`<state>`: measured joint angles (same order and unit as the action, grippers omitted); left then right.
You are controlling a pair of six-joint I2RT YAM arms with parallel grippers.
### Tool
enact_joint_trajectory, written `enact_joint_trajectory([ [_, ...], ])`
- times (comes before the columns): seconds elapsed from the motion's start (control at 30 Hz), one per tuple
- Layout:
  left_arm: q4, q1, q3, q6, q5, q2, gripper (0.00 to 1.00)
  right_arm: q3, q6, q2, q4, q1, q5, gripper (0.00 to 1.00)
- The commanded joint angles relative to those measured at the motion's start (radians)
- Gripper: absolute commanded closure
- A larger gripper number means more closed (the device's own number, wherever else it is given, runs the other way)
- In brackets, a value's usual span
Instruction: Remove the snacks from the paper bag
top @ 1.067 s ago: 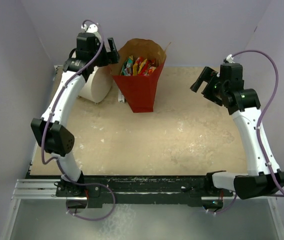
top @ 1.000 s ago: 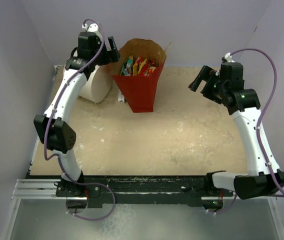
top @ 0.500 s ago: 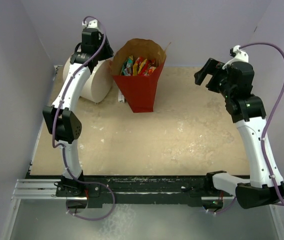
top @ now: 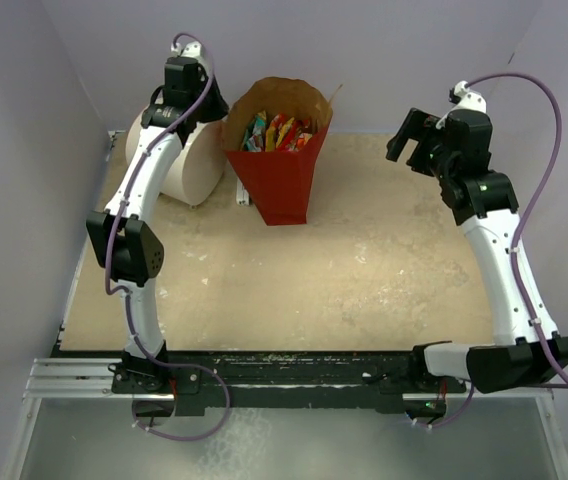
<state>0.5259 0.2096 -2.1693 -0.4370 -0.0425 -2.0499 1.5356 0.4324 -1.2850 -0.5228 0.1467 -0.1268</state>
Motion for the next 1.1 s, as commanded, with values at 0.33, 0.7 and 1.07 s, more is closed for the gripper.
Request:
enact_joint_trajectory([
  [0.33, -0.042, -0.007, 0.085, -0.111, -0.293, 0.143, 1.0, 0.095, -0.01, -0.061, 0.001, 0.002, 0.042, 0.0],
  [0.7, -0.087, -0.007, 0.267, -0.2, -0.507, 0.27, 1.0, 0.116, 0.034, -0.107, 0.031, 0.002, 0.112, 0.0],
  [1.07, -0.133, -0.003, 0.536, -0.265, -0.66, 0.474, 1.0, 0.11, 0.053, -0.137, 0.073, 0.003, 0.246, 0.0],
])
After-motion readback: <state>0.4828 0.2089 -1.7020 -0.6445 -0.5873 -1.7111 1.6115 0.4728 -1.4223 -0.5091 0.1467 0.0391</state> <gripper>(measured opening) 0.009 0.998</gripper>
